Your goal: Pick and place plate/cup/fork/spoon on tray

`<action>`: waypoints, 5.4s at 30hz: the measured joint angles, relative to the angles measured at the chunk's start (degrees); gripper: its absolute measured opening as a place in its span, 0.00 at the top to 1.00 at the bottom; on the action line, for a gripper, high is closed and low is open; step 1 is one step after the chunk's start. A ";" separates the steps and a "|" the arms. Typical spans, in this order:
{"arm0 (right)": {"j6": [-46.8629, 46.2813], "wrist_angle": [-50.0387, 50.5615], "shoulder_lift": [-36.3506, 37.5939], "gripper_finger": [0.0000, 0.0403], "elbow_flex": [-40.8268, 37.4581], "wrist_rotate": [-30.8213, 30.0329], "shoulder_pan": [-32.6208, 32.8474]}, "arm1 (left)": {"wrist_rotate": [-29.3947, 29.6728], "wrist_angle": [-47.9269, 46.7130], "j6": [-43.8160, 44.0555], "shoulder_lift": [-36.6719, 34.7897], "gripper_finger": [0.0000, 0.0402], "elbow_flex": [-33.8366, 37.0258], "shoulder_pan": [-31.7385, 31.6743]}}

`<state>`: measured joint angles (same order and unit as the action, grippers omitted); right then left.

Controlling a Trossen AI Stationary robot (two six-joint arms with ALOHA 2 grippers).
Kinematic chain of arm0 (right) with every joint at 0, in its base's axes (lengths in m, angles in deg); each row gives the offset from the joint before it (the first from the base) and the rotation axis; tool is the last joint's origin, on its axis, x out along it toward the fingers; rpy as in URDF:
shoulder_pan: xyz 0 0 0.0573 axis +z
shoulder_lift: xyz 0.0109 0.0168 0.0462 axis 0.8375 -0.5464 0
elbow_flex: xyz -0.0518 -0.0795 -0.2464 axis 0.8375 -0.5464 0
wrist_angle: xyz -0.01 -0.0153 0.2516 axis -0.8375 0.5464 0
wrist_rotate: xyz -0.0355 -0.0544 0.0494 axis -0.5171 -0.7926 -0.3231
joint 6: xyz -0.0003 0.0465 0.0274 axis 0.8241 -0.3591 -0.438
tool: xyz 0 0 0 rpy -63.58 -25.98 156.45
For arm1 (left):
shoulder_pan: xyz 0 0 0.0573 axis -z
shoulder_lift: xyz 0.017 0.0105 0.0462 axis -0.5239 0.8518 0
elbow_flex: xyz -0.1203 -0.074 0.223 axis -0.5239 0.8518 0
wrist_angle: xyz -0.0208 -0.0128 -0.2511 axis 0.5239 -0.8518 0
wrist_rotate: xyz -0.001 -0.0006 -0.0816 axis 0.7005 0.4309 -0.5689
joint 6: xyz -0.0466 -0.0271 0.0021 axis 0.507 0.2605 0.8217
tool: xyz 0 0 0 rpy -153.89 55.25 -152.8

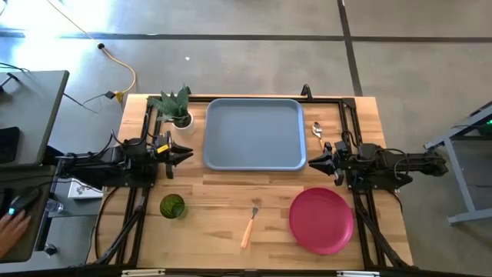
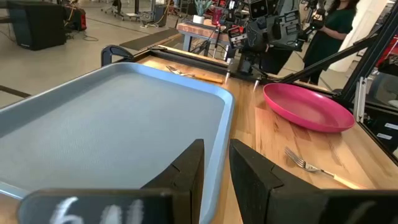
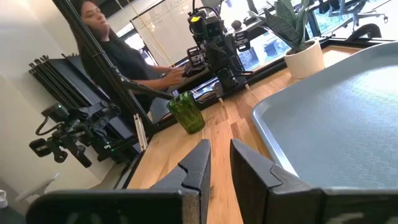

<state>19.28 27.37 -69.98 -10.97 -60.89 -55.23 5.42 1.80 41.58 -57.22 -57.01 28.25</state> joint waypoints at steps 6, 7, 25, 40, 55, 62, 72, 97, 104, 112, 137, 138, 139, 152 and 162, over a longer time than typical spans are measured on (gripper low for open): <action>-0.01 0.00 0.00 0.87 -0.02 0.00 -0.01 | -0.02 -0.01 -0.02 -0.02 0.84 0.00 0.00; 0.05 0.00 -0.01 0.87 0.00 0.00 0.00 | -0.02 -0.01 -0.02 -0.01 0.84 0.00 0.00; 0.06 0.00 -0.02 0.87 -0.02 0.00 0.00 | 0.00 -0.01 -0.02 -0.02 0.84 0.00 -0.01; 0.03 0.00 0.00 0.87 0.00 0.00 0.00 | -0.02 -0.01 -0.02 -0.02 0.84 0.00 0.00; -0.03 0.00 -0.01 0.87 0.00 0.00 0.00 | 0.00 -0.02 -0.02 -0.02 0.84 0.00 0.00; 0.06 0.00 0.00 0.87 -0.01 0.00 -0.01 | -0.01 -0.01 -0.02 -0.01 0.84 0.00 -0.01; 0.06 -0.02 -0.01 0.87 -0.01 -2.82 -0.17 | -0.02 -0.02 -0.02 -0.02 0.84 0.00 0.00; -4.96 -0.04 0.00 0.87 -0.01 -2.98 -0.15 | 0.16 0.04 -0.02 -0.01 0.84 0.00 -0.02; -10.88 -1.42 -0.02 0.87 0.00 -3.53 -0.15 | 0.16 0.13 1.82 0.00 0.84 0.00 -0.02; -16.72 -10.03 -0.02 0.87 0.04 -10.90 -0.15 | 1.81 1.31 12.71 0.00 0.84 0.00 -0.02; -2.81 25.70 -16.09 0.87 37.66 -19.85 -0.15 | 1.88 7.26 14.59 0.00 0.84 0.00 0.00; -3.28 28.62 -17.80 0.87 39.23 -19.25 -0.15 | 1.88 7.26 14.74 0.00 0.84 0.00 0.00; -3.83 31.44 -19.52 0.87 40.73 -18.44 -0.15 | 1.86 7.26 15.06 0.00 0.84 0.00 -0.02; 0.24 45.62 -36.52 0.82 51.63 -7.30 -0.11 | 1.88 7.23 18.59 0.00 0.84 0.00 -0.02; 10.41 46.99 -45.47 0.63 51.97 2.16 -0.11 | 1.86 7.26 24.07 0.00 0.84 0.00 0.00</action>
<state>29.70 74.35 -115.45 41.00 -58.73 -55.34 7.28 9.05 65.65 -57.22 -57.01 28.26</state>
